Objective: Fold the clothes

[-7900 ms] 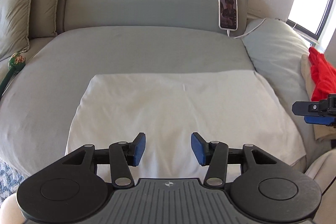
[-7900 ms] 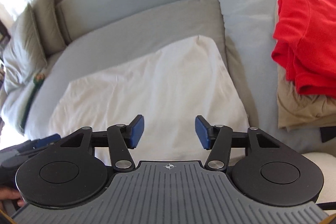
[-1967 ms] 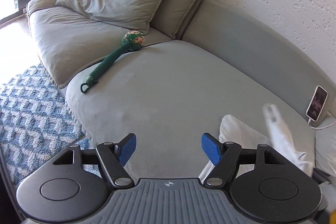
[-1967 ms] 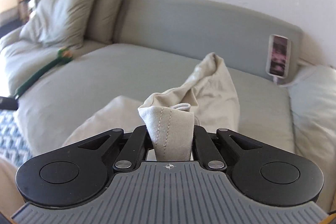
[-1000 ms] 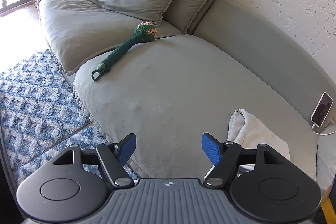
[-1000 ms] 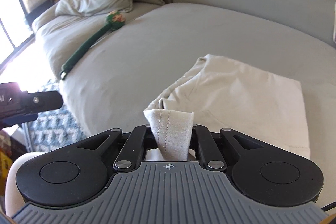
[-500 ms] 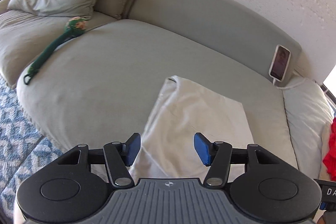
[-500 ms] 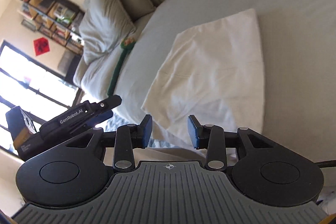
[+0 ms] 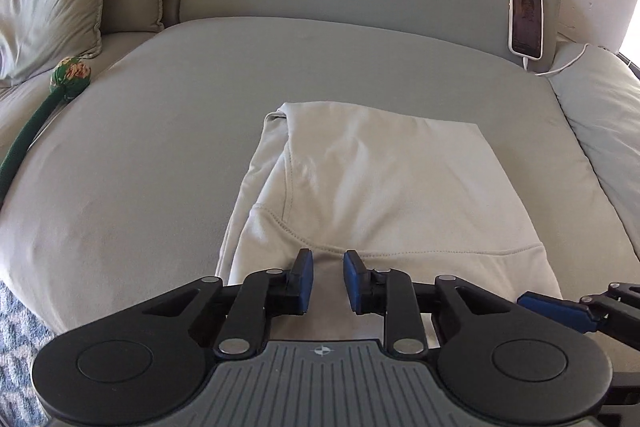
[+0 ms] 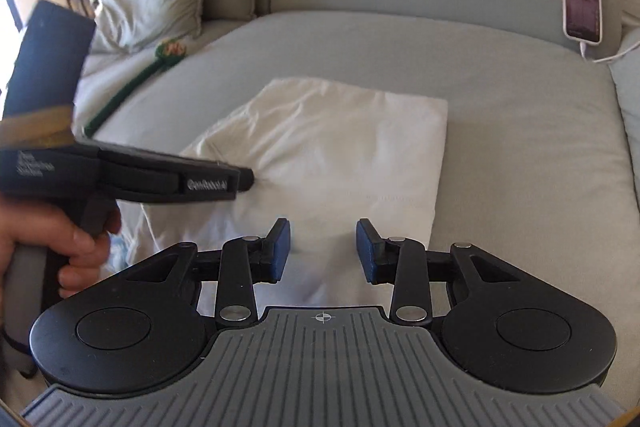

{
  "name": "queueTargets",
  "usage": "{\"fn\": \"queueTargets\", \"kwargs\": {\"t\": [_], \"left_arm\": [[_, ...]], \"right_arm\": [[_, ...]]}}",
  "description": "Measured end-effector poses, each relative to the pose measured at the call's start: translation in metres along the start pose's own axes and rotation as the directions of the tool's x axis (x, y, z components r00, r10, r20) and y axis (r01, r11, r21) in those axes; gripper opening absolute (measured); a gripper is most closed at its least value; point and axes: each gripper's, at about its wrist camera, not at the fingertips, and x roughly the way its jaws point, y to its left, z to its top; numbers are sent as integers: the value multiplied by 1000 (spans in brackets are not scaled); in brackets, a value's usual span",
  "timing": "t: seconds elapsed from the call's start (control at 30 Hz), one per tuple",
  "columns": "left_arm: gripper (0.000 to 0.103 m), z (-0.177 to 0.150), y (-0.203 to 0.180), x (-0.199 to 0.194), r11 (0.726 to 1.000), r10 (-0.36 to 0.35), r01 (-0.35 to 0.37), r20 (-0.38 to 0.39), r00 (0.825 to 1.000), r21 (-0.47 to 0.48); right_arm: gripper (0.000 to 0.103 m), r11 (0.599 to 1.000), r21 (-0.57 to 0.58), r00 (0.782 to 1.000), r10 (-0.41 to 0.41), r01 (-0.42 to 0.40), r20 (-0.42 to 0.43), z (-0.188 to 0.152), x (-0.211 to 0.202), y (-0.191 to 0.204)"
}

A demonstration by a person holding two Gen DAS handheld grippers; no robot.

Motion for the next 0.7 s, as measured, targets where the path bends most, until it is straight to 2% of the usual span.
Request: {"fn": "queueTargets", "kwargs": {"t": [0.03,0.13,0.23,0.3,0.37,0.43,0.6,0.7], "left_arm": [[25,-2,2,-5,1000,4,-5,-4,1000,-8],[25,-9,5,-19,999,46,-46,-17,999,-16],[29,-15,10,-30,992,112,-115,-43,993,-50],[29,-20,13,-40,988,122,-127,-57,991,-91],[34,-24,10,-53,987,104,-108,-42,994,-117],[45,-27,3,-65,991,69,-70,-15,998,-118],[64,-33,-19,-78,996,11,-9,17,1000,-85],[66,-35,-25,-74,998,16,-15,7,1000,-69]], "right_arm": [[39,999,-31,1000,-6,5,-26,-5,4,1],[40,994,-105,999,-26,24,-24,-21,-10,2],[41,997,-65,996,-33,28,-81,-33,-32,-6],[52,998,-19,991,-67,65,-114,-41,-46,-11],[52,997,56,991,-53,60,-121,-47,-58,-19],[52,993,109,994,-36,47,-101,-50,-69,-24],[52,992,124,998,-11,19,-58,-43,-77,-19],[53,992,128,1000,1,2,-17,-41,-79,-13]]}}
